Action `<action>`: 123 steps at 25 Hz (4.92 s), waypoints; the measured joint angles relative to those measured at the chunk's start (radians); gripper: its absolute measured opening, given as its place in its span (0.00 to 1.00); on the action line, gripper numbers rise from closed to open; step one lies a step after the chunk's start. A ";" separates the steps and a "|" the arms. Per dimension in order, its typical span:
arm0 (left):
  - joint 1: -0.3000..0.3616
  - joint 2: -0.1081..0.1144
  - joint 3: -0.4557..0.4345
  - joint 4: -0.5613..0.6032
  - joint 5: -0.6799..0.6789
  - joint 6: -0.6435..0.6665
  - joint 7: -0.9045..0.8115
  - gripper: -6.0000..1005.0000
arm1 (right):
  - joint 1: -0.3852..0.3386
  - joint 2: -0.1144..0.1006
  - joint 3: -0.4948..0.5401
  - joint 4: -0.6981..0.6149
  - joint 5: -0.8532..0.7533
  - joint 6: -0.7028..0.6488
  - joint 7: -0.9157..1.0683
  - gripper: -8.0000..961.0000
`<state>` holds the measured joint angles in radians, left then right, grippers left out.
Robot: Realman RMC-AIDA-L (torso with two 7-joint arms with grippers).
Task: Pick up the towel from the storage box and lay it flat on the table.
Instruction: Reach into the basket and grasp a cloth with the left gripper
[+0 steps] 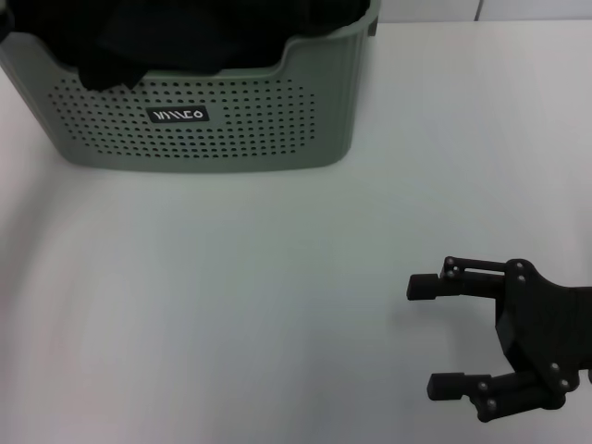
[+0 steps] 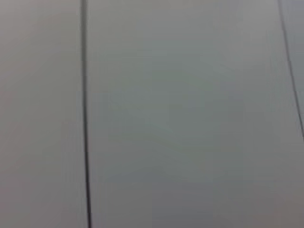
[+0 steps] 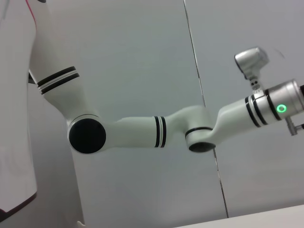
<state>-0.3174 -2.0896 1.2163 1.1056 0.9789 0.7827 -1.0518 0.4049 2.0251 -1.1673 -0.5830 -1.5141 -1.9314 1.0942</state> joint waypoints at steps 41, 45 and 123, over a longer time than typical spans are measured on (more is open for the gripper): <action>-0.182 -0.012 0.429 0.038 0.290 -0.855 0.361 0.54 | 0.012 0.003 -0.012 0.041 0.012 -0.019 -0.025 0.86; -0.182 -0.012 0.434 0.040 0.298 -0.856 0.361 0.54 | 0.012 0.003 -0.012 0.041 0.012 -0.024 -0.025 0.86; -0.346 -0.012 0.738 -0.426 1.182 -1.533 -0.603 0.60 | 0.026 0.003 -0.012 0.079 0.028 -0.033 -0.050 0.86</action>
<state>-0.6633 -2.1012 1.9542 0.6791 2.1614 -0.7505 -1.6550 0.4310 2.0278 -1.1797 -0.5035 -1.4863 -1.9642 1.0446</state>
